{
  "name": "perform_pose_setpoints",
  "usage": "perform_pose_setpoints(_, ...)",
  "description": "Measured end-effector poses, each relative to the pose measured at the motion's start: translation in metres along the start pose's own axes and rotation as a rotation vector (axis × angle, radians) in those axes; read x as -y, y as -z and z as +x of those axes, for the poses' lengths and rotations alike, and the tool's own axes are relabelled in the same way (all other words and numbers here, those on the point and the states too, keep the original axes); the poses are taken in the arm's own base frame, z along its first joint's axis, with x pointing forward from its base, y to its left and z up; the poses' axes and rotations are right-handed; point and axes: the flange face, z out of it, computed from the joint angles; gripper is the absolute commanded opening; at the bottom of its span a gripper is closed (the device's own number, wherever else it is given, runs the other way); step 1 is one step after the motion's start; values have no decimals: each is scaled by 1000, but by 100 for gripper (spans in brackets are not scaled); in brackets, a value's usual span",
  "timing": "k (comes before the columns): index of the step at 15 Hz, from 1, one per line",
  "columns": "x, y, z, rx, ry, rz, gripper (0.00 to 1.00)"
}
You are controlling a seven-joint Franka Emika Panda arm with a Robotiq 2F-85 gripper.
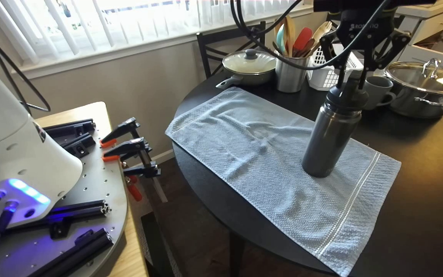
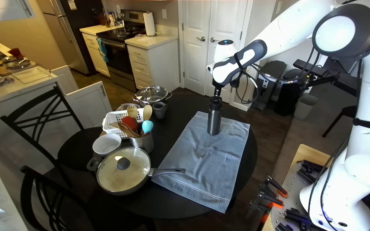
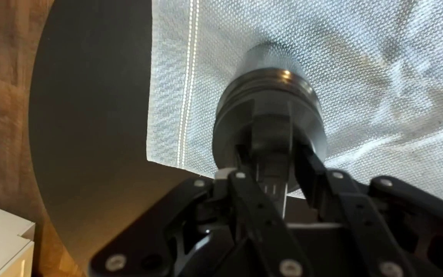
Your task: Lift the black lid and use it to cover the bottle
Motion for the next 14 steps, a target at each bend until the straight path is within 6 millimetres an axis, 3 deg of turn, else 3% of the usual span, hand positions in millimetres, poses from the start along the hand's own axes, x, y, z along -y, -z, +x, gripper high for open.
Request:
perform_pose_setpoints(5,-2,0,-3,2,-5,0,98)
perform_pose_setpoints(14,-8,30,0,-36,-10,-30,100)
